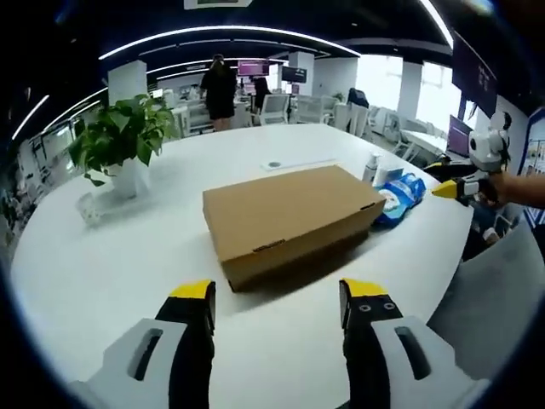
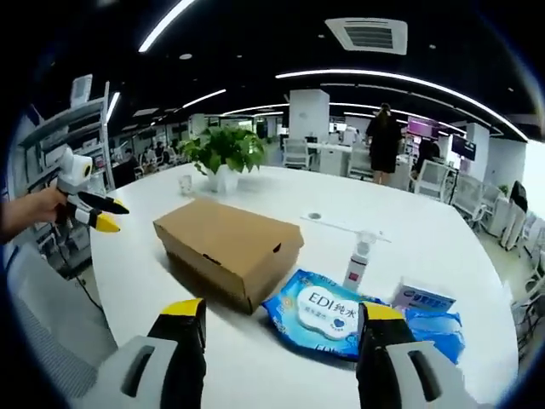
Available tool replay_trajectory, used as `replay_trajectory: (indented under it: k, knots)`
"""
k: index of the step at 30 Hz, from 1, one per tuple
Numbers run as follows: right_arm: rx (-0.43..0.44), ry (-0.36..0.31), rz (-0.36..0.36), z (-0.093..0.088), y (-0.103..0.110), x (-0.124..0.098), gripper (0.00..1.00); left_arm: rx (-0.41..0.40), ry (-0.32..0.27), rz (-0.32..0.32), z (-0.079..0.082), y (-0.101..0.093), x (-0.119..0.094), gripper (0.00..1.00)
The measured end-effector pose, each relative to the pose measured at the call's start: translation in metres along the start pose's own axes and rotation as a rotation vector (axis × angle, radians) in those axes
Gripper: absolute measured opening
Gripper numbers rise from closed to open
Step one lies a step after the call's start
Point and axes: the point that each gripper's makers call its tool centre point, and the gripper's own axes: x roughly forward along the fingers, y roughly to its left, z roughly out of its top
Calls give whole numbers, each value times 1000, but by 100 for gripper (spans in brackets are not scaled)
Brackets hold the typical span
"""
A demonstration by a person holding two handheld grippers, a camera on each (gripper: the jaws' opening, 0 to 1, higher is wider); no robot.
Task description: Operate the shoe box by opening the lid, removing the specified soft item, and placing it in the target area until the item is outside and the box remains undamaged.
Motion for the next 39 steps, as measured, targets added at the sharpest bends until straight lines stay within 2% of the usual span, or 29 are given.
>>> replay_trajectory:
  k: [6, 12, 15, 19, 21, 23, 26, 32, 36, 39]
  knots:
    - [11, 6, -34, -12, -5, -24, 81, -14, -34, -14, 3, -14, -14, 76]
    - [5, 14, -61, -20, -8, -42, 87, -11, -36, -22, -3, -23, -26, 86]
    - [-1, 6, -73, -20, -9, -50, 89, -5, -53, -27, -3, -27, -33, 89]
    - [3, 13, -82, -23, -8, -60, 93, 35, -85, -32, 0, -35, -39, 100]
    - [17, 10, -83, -24, -7, -65, 97, 50, -101, -37, 1, -39, -43, 99]
    - [27, 5, -84, -27, -5, -69, 99, 33, -115, -48, 2, -46, -46, 100]
    - [48, 18, -86, -35, -2, -76, 99, 23, -123, -47, -1, -52, -51, 100]
    - [75, 10, -115, -45, 1, -91, 99, 2, -176, -14, -3, -55, -64, 100]
    - [98, 6, -136, -48, -1, -97, 99, -8, -181, -6, -8, -55, -70, 100]
    - [113, -3, -144, -48, -1, -101, 99, 2, -161, 7, -14, -54, -72, 100]
